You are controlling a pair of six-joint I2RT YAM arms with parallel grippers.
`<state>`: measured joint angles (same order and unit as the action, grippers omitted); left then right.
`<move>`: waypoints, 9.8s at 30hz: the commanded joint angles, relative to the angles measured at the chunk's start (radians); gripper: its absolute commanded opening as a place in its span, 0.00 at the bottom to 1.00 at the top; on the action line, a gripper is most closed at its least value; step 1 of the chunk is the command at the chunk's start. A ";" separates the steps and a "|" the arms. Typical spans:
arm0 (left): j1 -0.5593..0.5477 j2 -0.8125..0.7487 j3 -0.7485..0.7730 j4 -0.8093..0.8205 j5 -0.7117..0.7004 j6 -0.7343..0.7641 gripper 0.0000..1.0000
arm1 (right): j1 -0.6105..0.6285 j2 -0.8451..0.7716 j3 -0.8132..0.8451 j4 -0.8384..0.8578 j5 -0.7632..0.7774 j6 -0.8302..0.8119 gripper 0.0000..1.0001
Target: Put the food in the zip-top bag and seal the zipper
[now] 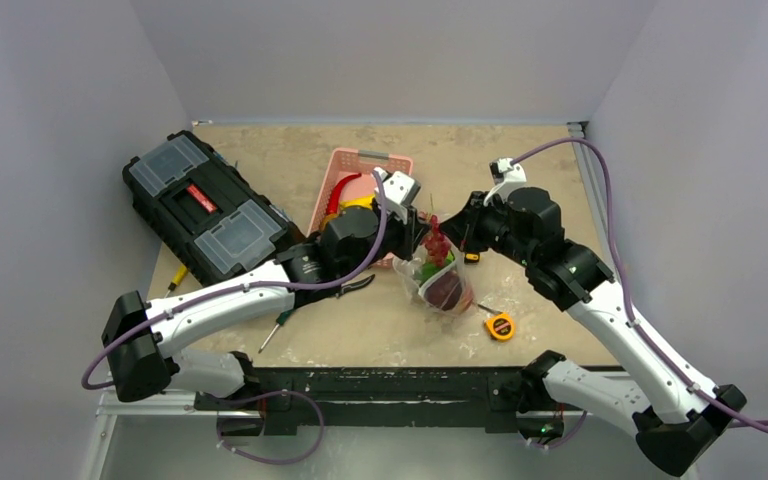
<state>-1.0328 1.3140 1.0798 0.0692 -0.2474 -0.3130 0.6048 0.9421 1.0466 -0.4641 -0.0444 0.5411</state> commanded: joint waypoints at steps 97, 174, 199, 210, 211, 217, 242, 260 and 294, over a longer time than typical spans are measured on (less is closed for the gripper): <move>0.232 -0.143 -0.137 -0.315 0.273 -0.411 0.00 | 0.000 -0.131 -0.297 0.370 0.200 -0.075 0.00; 0.266 -0.079 -0.153 0.005 0.772 -0.681 0.00 | 0.000 -0.208 -0.190 -0.011 -0.056 0.024 0.00; 0.285 -0.313 -0.033 -0.532 0.327 -0.276 0.69 | 0.001 -0.209 -0.226 0.001 0.020 -0.036 0.00; 0.359 -0.107 0.055 -0.546 -0.010 -0.226 0.81 | 0.000 -0.249 -0.252 0.037 0.054 -0.039 0.00; 0.368 -0.057 0.087 -0.562 -0.027 -0.208 0.81 | 0.001 -0.250 -0.252 0.035 0.053 -0.041 0.00; 0.439 0.266 0.348 -0.731 -0.095 -0.093 0.80 | 0.001 -0.260 -0.258 0.032 0.052 -0.049 0.00; 0.512 0.826 0.744 -0.987 -0.100 0.091 0.67 | 0.000 -0.278 -0.233 0.010 0.048 -0.038 0.00; 0.512 0.769 0.671 -1.011 -0.033 0.047 0.16 | 0.000 -0.254 -0.236 0.024 0.048 -0.032 0.00; 0.072 -0.190 0.020 -0.148 0.669 -0.037 0.08 | 0.001 -0.178 -0.213 0.118 -0.043 -0.039 0.00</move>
<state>-0.8593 1.1927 1.1217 -0.2237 0.5209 -0.4660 0.6079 0.7715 0.7906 -0.4156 -0.0570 0.5072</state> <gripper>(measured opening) 0.428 0.003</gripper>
